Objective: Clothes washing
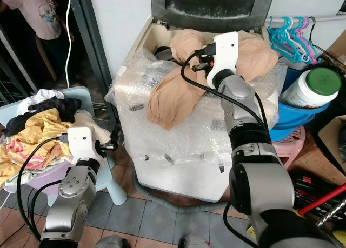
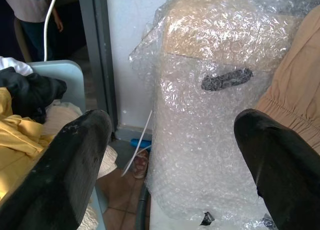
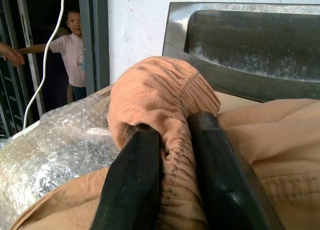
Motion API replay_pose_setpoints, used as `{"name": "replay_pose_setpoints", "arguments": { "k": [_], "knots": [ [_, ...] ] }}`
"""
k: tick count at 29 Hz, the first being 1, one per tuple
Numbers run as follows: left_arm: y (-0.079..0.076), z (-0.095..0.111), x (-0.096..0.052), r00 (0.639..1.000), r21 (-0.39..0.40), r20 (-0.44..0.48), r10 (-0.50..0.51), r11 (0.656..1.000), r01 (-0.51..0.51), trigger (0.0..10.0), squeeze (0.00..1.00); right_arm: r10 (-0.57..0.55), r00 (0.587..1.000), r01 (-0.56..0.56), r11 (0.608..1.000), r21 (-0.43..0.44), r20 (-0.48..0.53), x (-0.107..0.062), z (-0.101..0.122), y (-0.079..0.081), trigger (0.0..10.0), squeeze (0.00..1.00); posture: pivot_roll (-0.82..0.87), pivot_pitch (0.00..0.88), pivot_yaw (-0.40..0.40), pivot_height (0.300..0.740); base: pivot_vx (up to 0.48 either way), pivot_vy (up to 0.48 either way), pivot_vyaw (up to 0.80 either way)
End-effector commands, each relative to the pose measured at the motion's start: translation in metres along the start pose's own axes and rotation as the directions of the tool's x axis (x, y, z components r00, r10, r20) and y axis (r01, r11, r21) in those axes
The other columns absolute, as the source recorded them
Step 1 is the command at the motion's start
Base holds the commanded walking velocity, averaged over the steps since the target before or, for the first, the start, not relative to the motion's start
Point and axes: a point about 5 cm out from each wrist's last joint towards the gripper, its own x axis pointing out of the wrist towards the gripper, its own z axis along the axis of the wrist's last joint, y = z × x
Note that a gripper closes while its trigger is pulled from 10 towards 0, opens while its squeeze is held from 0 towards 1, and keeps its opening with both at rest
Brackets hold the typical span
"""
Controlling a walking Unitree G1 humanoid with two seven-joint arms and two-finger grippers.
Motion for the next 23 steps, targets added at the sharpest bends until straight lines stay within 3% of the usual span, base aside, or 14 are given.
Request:
{"name": "replay_pose_setpoints", "arguments": {
  "k": [1,4,6,8,10,13,21,23],
  "knots": [
    [-0.004,0.004,0.001,1.000,-0.011,0.013,-0.006,1.000,0.006,10.0,0.00,0.044,0.994,-0.037,0.997,-0.070,0.097,0.003,0.021,0.006,10.0,1.00,-0.01,0.000,-0.009,0.740,0.000,0.000,0.00],
    [-0.004,0.004,0.000,1.000,-0.010,0.014,-0.003,1.000,0.004,10.0,0.00,0.040,0.984,-0.001,0.977,-0.215,0.176,0.000,0.033,0.007,10.0,1.00,-0.01,0.000,-0.013,0.740,0.000,0.000,0.00],
    [-0.004,0.004,0.000,1.000,-0.011,0.014,-0.004,1.000,0.004,10.0,0.00,-0.030,0.968,0.112,0.940,-0.321,0.249,-0.006,0.042,-0.001,10.0,1.00,-0.01,0.000,-0.013,0.740,0.000,0.000,0.00],
    [-0.004,0.004,0.000,1.000,-0.011,0.014,-0.004,1.000,0.004,10.0,0.00,-0.040,0.966,0.126,0.935,-0.331,0.256,-0.007,0.043,-0.003,10.0,1.00,-0.01,0.000,-0.013,0.740,0.000,0.000,0.00],
    [-0.003,0.004,-0.001,1.000,-0.011,0.011,-0.001,1.000,0.002,10.0,0.00,-0.130,0.942,0.249,0.889,-0.383,0.310,-0.014,0.049,-0.016,10.0,1.00,-0.01,0.000,-0.012,0.740,0.000,0.000,0.00],
    [-0.003,0.003,-0.001,1.000,-0.010,0.009,-0.001,1.000,0.001,10.0,0.00,-0.160,0.932,0.283,0.882,-0.376,0.326,-0.019,0.052,-0.024,10.0,1.00,-0.01,0.000,-0.012,0.740,0.000,0.000,0.00],
    [-0.003,0.003,0.001,1.000,-0.004,0.007,-0.006,1.000,0.006,10.0,0.00,-0.156,0.953,0.258,0.867,-0.426,0.259,-0.027,0.036,-0.029,10.0,1.00,-0.02,0.000,-0.005,0.740,0.000,0.000,0.00],
    [-0.003,0.004,0.001,1.000,0.001,0.009,-0.004,1.000,0.004,10.0,0.00,-0.131,0.972,0.209,0.865,-0.456,0.197,-0.031,0.025,-0.028,10.0,1.00,-0.02,0.000,-0.003,0.740,0.000,0.000,0.00]
  ]
}}
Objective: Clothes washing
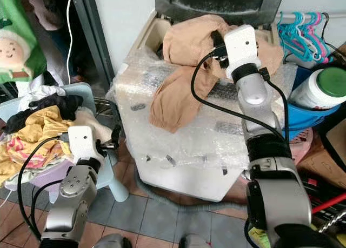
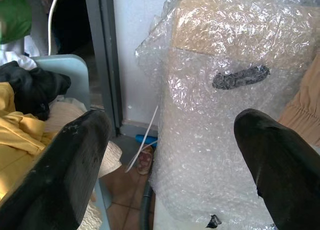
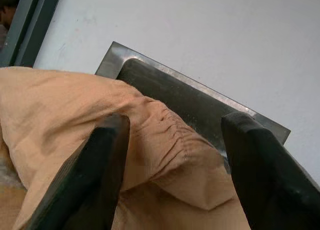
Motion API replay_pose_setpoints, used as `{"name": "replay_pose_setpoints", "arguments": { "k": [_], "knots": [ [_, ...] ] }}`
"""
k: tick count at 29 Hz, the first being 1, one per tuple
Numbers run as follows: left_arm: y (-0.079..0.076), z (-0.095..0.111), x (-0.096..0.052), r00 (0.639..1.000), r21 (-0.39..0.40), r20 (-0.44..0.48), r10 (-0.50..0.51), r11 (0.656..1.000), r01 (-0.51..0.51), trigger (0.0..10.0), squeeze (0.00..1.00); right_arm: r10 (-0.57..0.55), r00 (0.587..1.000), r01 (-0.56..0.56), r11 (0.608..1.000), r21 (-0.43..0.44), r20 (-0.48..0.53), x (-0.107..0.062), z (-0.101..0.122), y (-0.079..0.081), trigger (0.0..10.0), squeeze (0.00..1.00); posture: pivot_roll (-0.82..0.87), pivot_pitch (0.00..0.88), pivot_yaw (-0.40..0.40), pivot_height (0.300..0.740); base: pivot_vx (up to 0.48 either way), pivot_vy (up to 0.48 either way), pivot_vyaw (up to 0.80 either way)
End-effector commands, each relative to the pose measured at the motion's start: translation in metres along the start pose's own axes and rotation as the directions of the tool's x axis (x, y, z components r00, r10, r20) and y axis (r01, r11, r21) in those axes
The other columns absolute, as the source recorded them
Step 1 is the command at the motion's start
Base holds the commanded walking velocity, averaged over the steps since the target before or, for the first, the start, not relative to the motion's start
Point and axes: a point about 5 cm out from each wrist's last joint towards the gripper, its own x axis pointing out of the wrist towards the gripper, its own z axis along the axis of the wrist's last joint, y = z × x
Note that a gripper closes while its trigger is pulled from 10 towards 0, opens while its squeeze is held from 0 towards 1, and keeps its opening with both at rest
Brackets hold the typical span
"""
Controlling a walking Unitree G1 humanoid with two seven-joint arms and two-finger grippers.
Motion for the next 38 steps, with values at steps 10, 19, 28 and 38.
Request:
{"name": "replay_pose_setpoints", "arguments": {
  "k": [10,19,28,38],
  "knots": [
    [-0.002,0.004,0.002,1.000,0.005,0.012,-0.001,1.000,0.001,10.0,0.00,0.034,0.999,-0.032,0.998,-0.062,0.021,-0.007,0.002,-0.008,10.0,1.00,-0.02,0.000,-0.001,0.740,0.000,0.000,0.00],
    [0.000,0.005,0.002,1.000,0.007,0.012,0.006,1.000,-0.006,10.0,0.00,0.275,0.957,-0.258,0.954,0.154,-0.095,-0.020,-0.015,-0.008,10.0,1.00,-0.02,0.000,-0.002,0.740,0.000,0.000,0.00],
    [0.000,0.005,0.002,1.000,0.011,0.014,0.002,1.000,-0.002,10.0,0.00,0.511,0.846,-0.442,0.830,0.340,-0.148,-0.046,-0.038,0.026,10.0,1.00,-0.01,0.000,0.000,0.740,0.000,0.000,0.00],
    [0.001,0.005,0.002,1.000,0.014,0.012,0.000,1.000,0.000,10.0,0.00,0.464,0.839,-0.395,0.879,0.268,-0.285,-0.050,-0.056,0.057,0.0,0.00,-0.01,0.000,0.000,0.740,0.000,0.000,0.00]
  ]
}}
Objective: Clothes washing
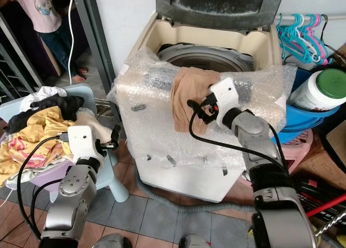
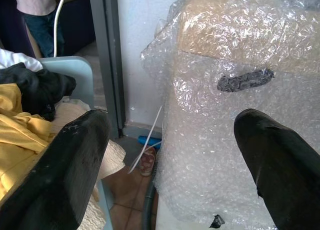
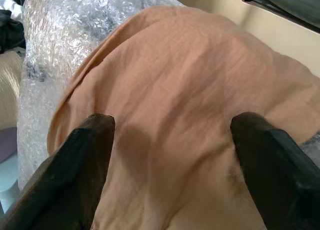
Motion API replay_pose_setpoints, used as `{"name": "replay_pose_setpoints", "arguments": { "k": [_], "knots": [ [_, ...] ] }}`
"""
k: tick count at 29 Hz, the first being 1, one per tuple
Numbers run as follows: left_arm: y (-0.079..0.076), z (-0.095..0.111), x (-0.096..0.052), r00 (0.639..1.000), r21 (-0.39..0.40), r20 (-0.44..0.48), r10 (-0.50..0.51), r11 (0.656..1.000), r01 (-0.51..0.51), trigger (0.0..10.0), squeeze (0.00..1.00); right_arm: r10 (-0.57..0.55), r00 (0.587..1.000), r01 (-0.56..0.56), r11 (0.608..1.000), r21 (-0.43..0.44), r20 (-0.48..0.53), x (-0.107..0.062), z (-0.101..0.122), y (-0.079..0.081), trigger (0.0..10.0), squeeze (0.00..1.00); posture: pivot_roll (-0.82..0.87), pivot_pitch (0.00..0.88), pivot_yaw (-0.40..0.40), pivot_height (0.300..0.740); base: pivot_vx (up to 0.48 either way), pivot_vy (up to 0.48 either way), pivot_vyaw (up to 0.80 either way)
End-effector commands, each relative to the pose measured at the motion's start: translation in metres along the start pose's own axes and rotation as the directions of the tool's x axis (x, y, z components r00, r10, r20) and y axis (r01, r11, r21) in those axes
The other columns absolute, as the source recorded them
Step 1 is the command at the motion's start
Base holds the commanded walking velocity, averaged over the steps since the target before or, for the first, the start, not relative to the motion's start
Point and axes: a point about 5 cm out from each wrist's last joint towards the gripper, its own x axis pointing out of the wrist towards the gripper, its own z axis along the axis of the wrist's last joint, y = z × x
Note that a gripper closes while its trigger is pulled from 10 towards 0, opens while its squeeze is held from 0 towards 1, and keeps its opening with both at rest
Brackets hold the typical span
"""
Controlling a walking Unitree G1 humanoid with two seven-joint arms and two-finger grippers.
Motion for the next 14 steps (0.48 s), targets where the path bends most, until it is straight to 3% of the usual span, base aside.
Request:
{"name": "replay_pose_setpoints", "arguments": {
  "k": [1,7,14],
  "knots": [
    [-0.0014,0.0043,0.0008,1.000,0.007,0.011,-0.004,1.000,0.004,10.0,0.00,-0.001,1.000,0.001,0.999,-0.040,0.003,0.0042,0.0037,0.0040,0.0,0.00,-0.01,0.000,0.000,0.740,0.000,0.000,0.00],
    [-0.0014,0.0039,0.0000,1.000,0.004,0.008,0.005,1.000,-0.006,10.0,0.00,-0.085,0.996,0.083,0.994,-0.074,-0.023,0.0120,0.0014,0.0076,0.0,0.00,0.00,0.000,-0.010,0.740,0.000,0.000,0.00],
    [-0.0015,0.0038,0.0000,1.000,0.004,0.008,0.006,1.000,-0.006,10.0,0.00,-0.093,0.995,0.091,0.993,-0.077,-0.029,0.0121,0.0005,0.0071,0.0,0.00,0.00,0.000,-0.011,0.740,0.000,0.000,0.00]
  ]
}}
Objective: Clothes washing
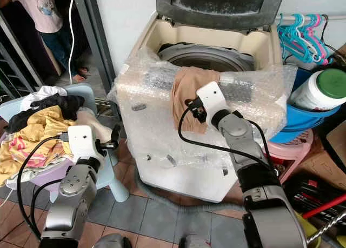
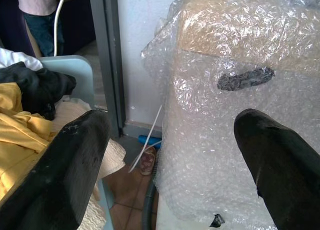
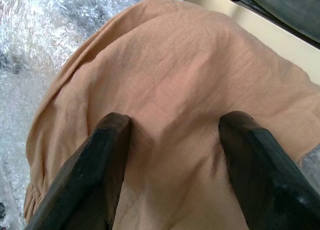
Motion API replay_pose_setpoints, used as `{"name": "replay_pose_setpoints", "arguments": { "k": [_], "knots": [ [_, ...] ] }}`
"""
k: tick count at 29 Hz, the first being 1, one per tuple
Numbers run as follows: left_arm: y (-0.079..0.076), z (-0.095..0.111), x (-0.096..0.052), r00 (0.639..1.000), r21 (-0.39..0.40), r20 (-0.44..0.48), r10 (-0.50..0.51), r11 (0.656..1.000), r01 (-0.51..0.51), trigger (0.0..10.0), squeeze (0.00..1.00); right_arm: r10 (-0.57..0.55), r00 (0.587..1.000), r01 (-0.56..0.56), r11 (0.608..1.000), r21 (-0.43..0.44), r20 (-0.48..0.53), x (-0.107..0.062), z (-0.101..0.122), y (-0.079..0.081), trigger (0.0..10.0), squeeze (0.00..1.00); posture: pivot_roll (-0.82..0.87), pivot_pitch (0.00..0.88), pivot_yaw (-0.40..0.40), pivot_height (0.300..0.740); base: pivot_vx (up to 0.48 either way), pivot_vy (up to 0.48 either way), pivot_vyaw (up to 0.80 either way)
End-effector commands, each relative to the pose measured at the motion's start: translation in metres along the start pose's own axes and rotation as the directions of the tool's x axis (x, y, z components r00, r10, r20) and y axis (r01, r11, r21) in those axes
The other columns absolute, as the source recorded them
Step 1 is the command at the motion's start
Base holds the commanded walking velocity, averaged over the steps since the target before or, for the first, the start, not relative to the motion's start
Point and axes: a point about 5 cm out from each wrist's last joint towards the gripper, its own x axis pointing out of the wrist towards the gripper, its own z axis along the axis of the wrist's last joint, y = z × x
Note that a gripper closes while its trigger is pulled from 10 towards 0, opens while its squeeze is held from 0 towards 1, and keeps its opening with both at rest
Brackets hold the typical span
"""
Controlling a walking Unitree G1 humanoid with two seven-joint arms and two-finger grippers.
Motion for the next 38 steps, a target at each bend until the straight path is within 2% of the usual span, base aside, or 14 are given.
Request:
{"name": "replay_pose_setpoints", "arguments": {
  "k": [1,5,9,20,28,29,30,33,35,36,38],
  "knots": [
    [-0.001,0.004,0.000,1.000,0.004,0.009,0.005,1.000,-0.005,10.0,0.00,-0.010,0.999,0.010,1.000,-0.002,-0.033,0.002,-0.003,-0.002,0.0,0.00,0.00,0.000,-0.011,0.740,0.000,0.000,0.00],
    [-0.002,0.004,0.000,1.000,0.001,0.005,0.002,1.000,-0.002,10.0,0.00,-0.030,0.996,0.033,0.999,0.027,-0.089,0.000,-0.012,-0.007,0.0,0.00,-0.01,0.000,-0.010,0.740,0.000,0.000,0.00],
    [-0.002,0.004,0.000,1.000,0.001,0.005,0.002,1.000,-0.002,10.0,0.00,-0.037,0.995,0.040,0.999,0.026,-0.095,0.001,-0.012,-0.009,0.0,0.00,-0.01,0.000,-0.014,0.740,0.000,0.000,0.00],
    [-0.001,0.004,0.000,1.000,0.001,0.007,0.014,1.000,-0.014,10.0,0.00,-0.057,0.998,0.058,0.998,0.007,-0.023,0.007,0.004,-0.015,0.0,0.00,0.00,0.000,-0.017,0.740,0.000,0.000,0.00],
    [0.000,0.005,0.001,1.000,0.005,0.013,0.023,1.000,-0.023,10.0,0.00,-0.050,0.999,0.050,0.999,0.006,0.010,0.016,0.019,-0.025,0.0,0.00,0.00,0.000,-0.024,0.740,0.000,0.000,0.00],
    [0.000,0.006,0.002,1.000,0.005,0.013,0.023,1.000,-0.023,10.0,0.00,-0.040,0.999,0.040,0.999,-0.013,0.020,0.019,0.024,-0.028,0.0,0.00,0.00,0.000,-0.028,0.740,0.000,0.000,0.00],
    [0.000,0.006,0.002,1.000,0.004,0.016,0.024,1.000,-0.024,10.0,0.00,-0.044,0.997,0.048,0.997,-0.066,0.065,0.024,0.045,-0.039,0.0,0.00,0.01,0.000,-0.033,0.740,0.000,0.000,0.00],
    [0.000,0.006,0.003,0.999,0.003,0.019,0.026,1.000,-0.026,10.0,0.00,-0.091,0.987,0.106,0.989,-0.106,0.130,0.029,0.076,-0.057,0.0,0.00,0.00,0.000,-0.036,0.740,0.000,0.000,0.00],
    [0.000,0.006,0.003,0.999,0.002,0.021,0.029,1.000,-0.029,10.0,0.00,-0.159,0.965,0.185,0.976,-0.114,0.208,0.030,0.107,-0.075,0.0,0.00,0.01,0.000,-0.042,0.740,0.000,0.000,0.00],
    [-0.001,0.007,0.003,0.999,0.000,0.022,0.031,1.000,-0.031,10.0,0.00,-0.208,0.942,0.244,0.963,-0.114,0.262,0.028,0.127,-0.086,0.0,0.00,0.01,0.000,-0.042,0.740,0.000,0.000,0.00],
    [-0.001,0.007,0.003,0.999,-0.002,0.023,0.035,0.999,-0.035,10.0,0.00,-0.279,0.902,0.329,0.938,-0.106,0.330,0.023,0.152,-0.100,0.0,0.00,0.01,0.000,-0.049,0.740,0.000,0.000,0.00]
  ]
}}
